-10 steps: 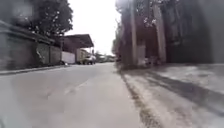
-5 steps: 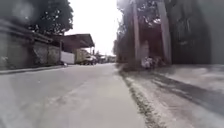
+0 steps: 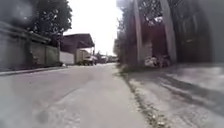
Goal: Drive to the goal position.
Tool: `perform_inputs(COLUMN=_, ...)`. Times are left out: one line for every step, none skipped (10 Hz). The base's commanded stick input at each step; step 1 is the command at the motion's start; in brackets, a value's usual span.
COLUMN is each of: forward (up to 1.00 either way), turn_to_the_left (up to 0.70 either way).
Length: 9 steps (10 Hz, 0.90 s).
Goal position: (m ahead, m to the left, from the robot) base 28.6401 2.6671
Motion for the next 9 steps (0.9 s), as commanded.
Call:
perform_inputs(forward=1.0, turn_to_the_left=0.0)
perform_inputs(forward=1.0, turn_to_the_left=0.0)
perform_inputs(forward=1.0, turn_to_the_left=0.0)
perform_inputs(forward=1.0, turn_to_the_left=0.0)
perform_inputs(forward=1.0, turn_to_the_left=0.0)
perform_inputs(forward=1.0, turn_to_the_left=0.0)
perform_inputs(forward=1.0, turn_to_the_left=-0.2)
perform_inputs(forward=1.0, turn_to_the_left=-0.28)
perform_inputs(forward=1.0, turn_to_the_left=-0.1)
